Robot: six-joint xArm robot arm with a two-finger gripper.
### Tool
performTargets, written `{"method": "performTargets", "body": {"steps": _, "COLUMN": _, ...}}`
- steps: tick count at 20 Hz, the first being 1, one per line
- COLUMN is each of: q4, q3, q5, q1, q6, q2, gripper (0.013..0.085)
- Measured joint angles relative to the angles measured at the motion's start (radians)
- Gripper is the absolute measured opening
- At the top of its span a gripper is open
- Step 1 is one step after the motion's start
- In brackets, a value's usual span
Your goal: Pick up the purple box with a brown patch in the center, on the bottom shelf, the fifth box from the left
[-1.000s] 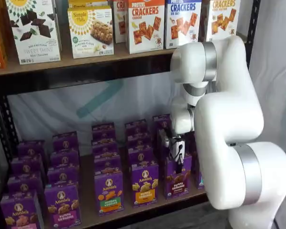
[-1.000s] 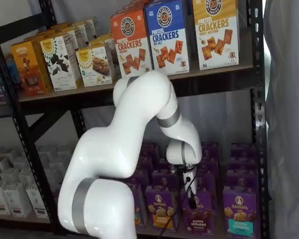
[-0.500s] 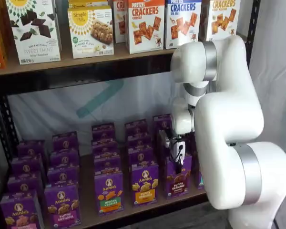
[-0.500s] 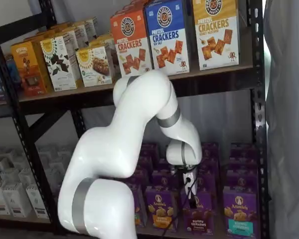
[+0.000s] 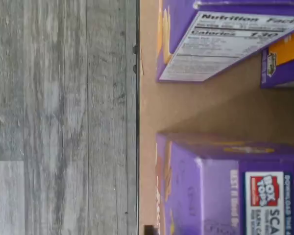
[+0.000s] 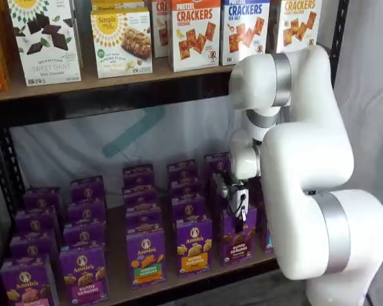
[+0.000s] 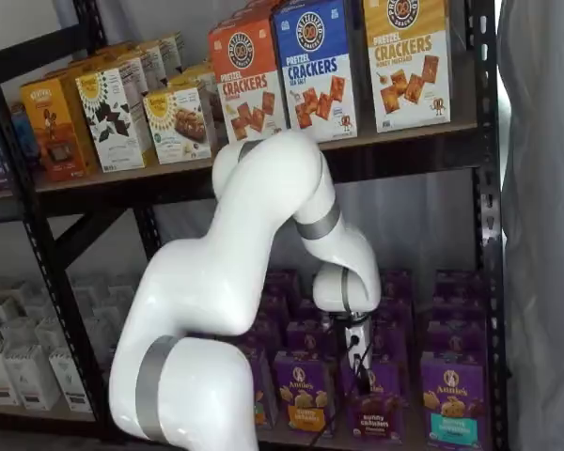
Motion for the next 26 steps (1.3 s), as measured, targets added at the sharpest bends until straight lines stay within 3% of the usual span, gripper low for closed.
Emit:
{"method": "performTargets", "body": {"steps": 1, "q4": 0.002, "q3": 0.003, "q5": 0.000, "q1": 0.000, "q6": -0.002, "q2": -0.002, "gripper": 0.0490}}
{"method": "performTargets", "body": {"steps": 10, "q4": 0.003, "q3": 0.023, "q5": -0.007, "q1": 0.001, "q6": -0.002, "q2": -0.015, "gripper": 0.0490}}
{"method": "performTargets", "body": {"steps": 15, "q4": -0.002, "q3": 0.031, "q5": -0.007, "q1": 0.002, "q6": 0.004, "q2": -0.020, "gripper": 0.0370}}
{"method": "performTargets", "body": {"steps": 26, "q4": 0.042, "q3": 0.069, "q5": -0.001, "q1": 0.008, "q6": -0.031, "q2": -0.051, "gripper": 0.0370}}
